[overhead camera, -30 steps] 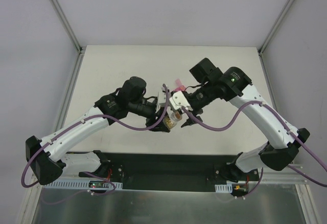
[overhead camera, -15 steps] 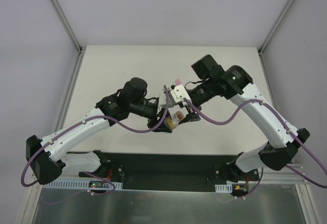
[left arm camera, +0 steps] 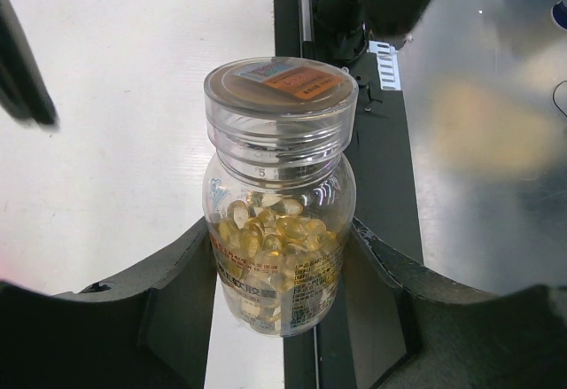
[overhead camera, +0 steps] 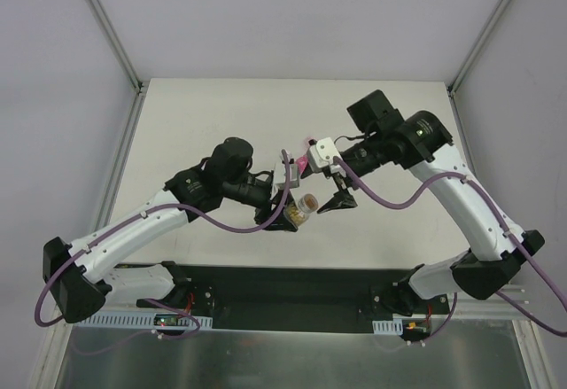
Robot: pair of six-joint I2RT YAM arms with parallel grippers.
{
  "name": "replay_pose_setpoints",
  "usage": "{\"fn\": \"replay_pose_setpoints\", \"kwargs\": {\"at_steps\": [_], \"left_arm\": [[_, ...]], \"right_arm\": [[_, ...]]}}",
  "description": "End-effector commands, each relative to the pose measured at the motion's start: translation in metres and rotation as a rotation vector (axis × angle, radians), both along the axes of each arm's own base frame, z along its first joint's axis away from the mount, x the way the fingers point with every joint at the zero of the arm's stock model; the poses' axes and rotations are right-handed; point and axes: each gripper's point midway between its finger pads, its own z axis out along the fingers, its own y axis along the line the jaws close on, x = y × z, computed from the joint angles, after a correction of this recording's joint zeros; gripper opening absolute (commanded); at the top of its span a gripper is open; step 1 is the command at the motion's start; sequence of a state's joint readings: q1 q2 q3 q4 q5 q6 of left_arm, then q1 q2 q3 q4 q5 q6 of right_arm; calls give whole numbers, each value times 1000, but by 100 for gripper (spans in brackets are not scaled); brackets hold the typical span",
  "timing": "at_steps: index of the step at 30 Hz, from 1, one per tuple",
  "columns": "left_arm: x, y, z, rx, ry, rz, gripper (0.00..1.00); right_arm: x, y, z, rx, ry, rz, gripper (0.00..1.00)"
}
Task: Sort the pills into containers
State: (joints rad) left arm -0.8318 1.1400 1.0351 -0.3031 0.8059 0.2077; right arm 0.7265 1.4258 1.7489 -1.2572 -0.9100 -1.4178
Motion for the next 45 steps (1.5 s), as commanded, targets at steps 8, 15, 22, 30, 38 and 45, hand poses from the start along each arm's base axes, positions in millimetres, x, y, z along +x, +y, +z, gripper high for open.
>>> {"fn": "replay_pose_setpoints", "kwargs": {"at_steps": [8, 15, 22, 30, 38, 45], "left_arm": [[8, -3, 26, -102, -84, 51, 11], [33, -13, 40, -169, -152, 158, 11], [60, -24, 46, -223, -196, 255, 10], [73, -32, 51, -259, -204, 287, 10], [76, -31, 52, -262, -199, 303, 10], [75, -30, 52, -274, -192, 303, 10]], "right_arm": [[31, -19, 53, 146, 181, -296, 70], [55, -10, 77, 219, 247, -487, 19], [57, -9, 60, 190, 259, -478, 10], [56, -10, 53, 161, 259, -473, 8], [50, -5, 37, 110, 272, -454, 8], [53, 1, 31, 75, 279, -454, 8]]}}
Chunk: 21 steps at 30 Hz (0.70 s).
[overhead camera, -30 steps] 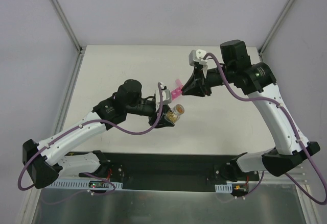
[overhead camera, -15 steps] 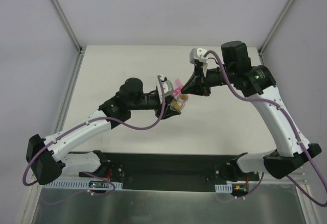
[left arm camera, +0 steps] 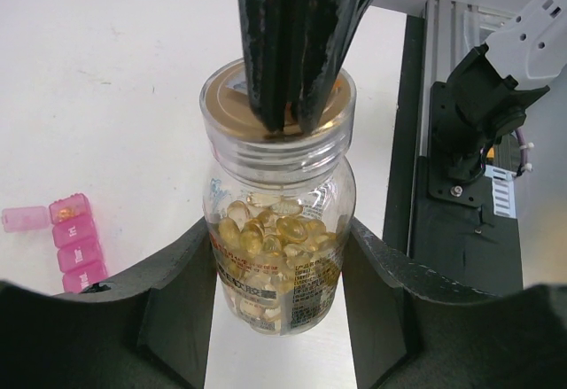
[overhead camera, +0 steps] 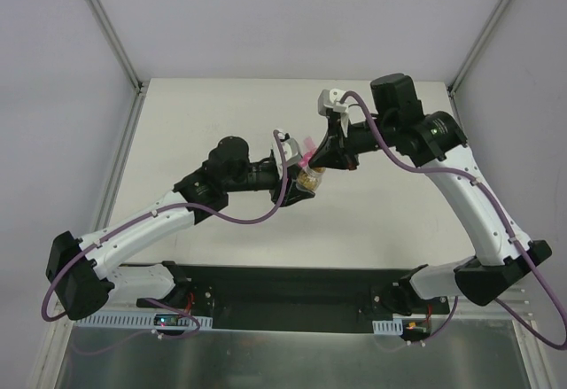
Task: Sort the pills into containers
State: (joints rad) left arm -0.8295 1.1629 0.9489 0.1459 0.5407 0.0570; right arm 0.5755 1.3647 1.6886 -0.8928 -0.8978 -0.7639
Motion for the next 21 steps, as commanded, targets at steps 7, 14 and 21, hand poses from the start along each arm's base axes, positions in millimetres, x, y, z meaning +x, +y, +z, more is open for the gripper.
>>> {"fn": "replay_pose_setpoints", "kwargs": {"at_steps": [7, 14, 21], "left_arm": [[1, 3, 27, -113, -55, 12, 10], [-1, 7, 28, -125, -58, 18, 10], [-3, 10, 30, -151, -43, 18, 10]], "right_arm": [[-2, 6, -2, -31, 9, 20, 9], [-1, -2, 31, 27, -52, -4, 13], [-8, -10, 51, 72, -98, 0, 34]]}}
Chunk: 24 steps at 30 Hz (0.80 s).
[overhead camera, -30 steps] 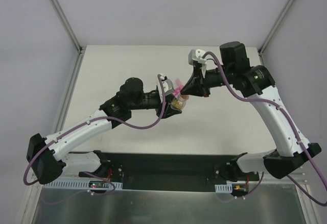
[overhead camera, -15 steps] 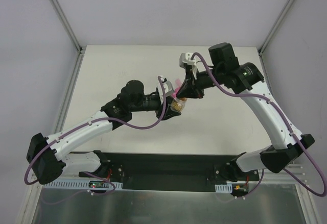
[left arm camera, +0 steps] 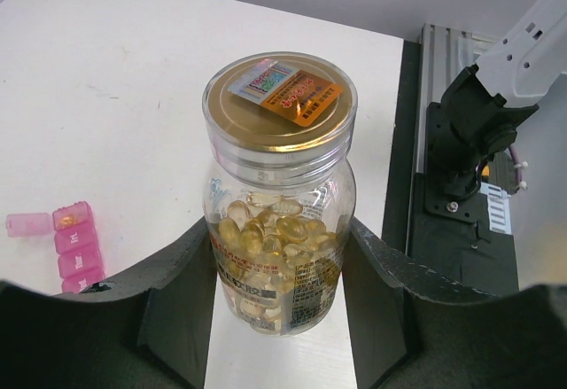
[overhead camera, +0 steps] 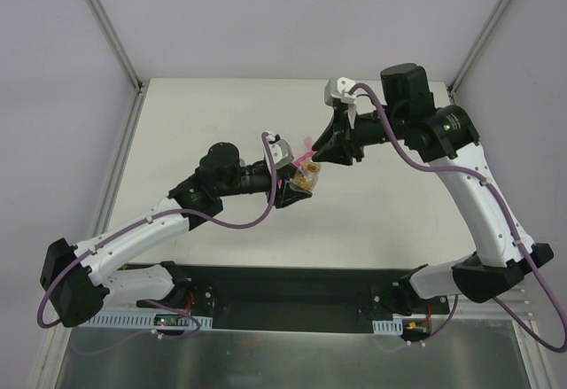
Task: Sort the pills into containers
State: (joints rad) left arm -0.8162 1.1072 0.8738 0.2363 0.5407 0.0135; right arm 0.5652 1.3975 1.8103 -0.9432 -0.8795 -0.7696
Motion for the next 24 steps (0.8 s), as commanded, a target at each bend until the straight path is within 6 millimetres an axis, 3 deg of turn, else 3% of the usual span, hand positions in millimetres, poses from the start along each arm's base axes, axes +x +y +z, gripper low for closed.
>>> {"fn": "replay_pose_setpoints", "kwargs": {"at_steps": [1, 2, 4, 8, 13, 16, 24], "left_arm": [[-2, 3, 27, -98, -34, -8, 10], [-4, 3, 30, -109, -38, -14, 10], [-9, 2, 32, -114, -37, -44, 10], [-18, 2, 35, -114, -43, -91, 10], [-26, 4, 35, -99, -44, -138, 10], [-30, 4, 35, -87, -36, -158, 10], [-35, 2, 40, -96, -38, -191, 10]], "right_arm": [[-17, -10, 27, 65, -54, 29, 40], [-19, -11, 30, 83, -48, 47, 54], [-28, -12, 33, 111, -28, 98, 66], [-48, -12, 33, 135, 28, 209, 76], [-45, -12, 17, 89, 58, 226, 90], [-40, -11, 12, 75, 69, 221, 95], [-38, -5, -1, 44, 71, 248, 95]]}}
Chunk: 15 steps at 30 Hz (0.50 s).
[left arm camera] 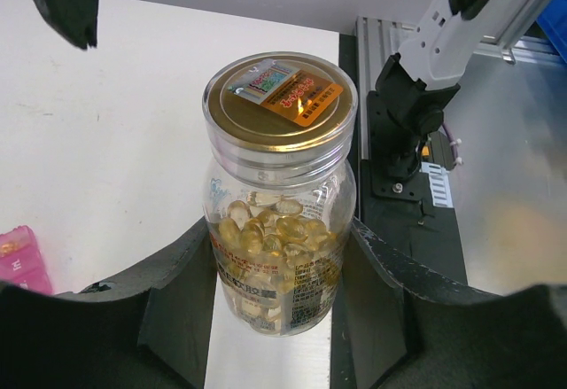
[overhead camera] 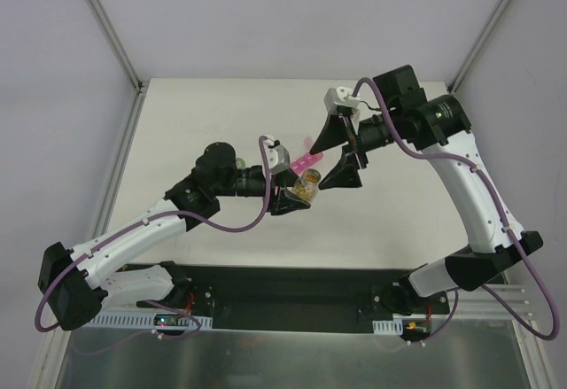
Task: Sort the pills into containers
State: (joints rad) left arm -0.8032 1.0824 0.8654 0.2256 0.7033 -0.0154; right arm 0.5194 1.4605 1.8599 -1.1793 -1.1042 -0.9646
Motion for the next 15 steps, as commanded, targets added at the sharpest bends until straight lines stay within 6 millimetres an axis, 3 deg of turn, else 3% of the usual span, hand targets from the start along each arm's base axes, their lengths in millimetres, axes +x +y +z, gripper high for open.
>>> {"fn": "replay_pose_setpoints", "kwargs": {"at_steps": [1, 10, 15], "left_arm": [[-7, 0, 36, -82, -71, -55, 10], [-18, -1, 44, -111, -58, -113, 10], [-26, 0, 51, -129, -57, -143, 10]], "right_arm": [[-12, 3, 6, 30, -49, 76, 95], [-46, 1, 21, 205, -150, 287, 94], [-54, 7, 14, 186, -127, 325, 91]]}}
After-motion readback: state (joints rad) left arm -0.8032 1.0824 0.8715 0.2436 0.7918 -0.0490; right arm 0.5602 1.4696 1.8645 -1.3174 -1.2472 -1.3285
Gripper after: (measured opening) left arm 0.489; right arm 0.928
